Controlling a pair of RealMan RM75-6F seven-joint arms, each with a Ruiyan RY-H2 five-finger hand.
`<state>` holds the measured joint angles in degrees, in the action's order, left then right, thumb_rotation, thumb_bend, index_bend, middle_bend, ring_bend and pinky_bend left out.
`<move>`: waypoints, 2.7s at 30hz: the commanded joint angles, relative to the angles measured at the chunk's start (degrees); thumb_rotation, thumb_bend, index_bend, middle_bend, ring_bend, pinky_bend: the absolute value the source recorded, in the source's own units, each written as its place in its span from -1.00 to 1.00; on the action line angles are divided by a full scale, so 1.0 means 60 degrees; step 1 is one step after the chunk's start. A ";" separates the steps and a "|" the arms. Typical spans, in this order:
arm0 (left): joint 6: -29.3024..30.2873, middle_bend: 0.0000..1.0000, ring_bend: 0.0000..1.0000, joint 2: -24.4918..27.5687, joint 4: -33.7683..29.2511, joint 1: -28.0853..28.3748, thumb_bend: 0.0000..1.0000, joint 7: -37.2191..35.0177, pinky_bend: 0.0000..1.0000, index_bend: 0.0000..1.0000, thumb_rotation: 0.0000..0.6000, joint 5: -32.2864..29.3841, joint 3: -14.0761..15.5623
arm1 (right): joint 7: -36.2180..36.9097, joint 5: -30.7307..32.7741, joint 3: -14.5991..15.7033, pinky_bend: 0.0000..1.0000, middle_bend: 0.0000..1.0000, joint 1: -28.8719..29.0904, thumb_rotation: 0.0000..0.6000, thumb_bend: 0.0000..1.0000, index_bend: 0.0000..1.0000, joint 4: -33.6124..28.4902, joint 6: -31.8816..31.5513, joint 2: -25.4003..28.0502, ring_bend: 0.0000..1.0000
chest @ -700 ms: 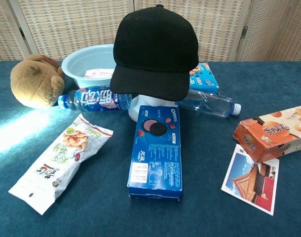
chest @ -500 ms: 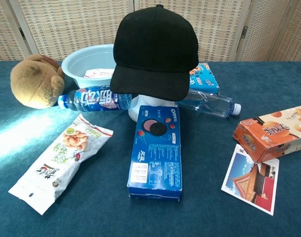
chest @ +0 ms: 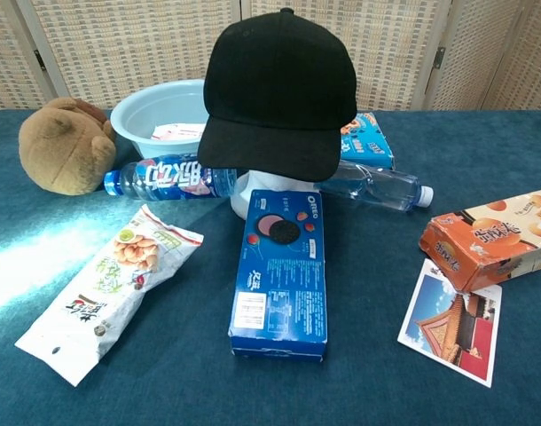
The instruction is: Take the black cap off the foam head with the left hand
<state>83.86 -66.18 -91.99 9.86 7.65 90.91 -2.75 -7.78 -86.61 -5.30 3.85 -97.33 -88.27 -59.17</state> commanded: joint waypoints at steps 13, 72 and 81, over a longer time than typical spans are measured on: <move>-0.1045 0.24 0.21 -0.0364 0.0291 0.1699 -0.79 -0.1237 0.53 -0.64 1.00 0.1563 -0.0105 | -0.0080 0.0054 -0.0063 -0.35 -0.53 0.0046 1.00 -0.84 -0.82 -0.0346 0.0082 0.0356 -0.56; -0.0162 1.00 1.00 -0.6308 0.6058 0.5610 -0.79 -0.3457 1.00 -0.11 1.00 0.1666 -0.0856 | 0.0290 0.0546 -0.0014 -0.35 -0.53 -0.0314 1.00 -0.84 -0.82 0.0051 0.0041 0.0414 -0.56; -0.0248 1.00 1.00 -0.6557 0.6096 0.5787 -0.79 -0.3645 1.00 -0.07 1.00 0.1363 -0.0903 | 0.0326 0.0577 -0.0017 -0.35 -0.53 -0.0363 1.00 -0.84 -0.82 0.0067 0.0007 0.0446 -0.56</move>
<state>82.40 -105.43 -55.40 44.48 -14.10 99.20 -8.15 -5.82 -83.15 -5.40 1.67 -96.92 -88.22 -56.50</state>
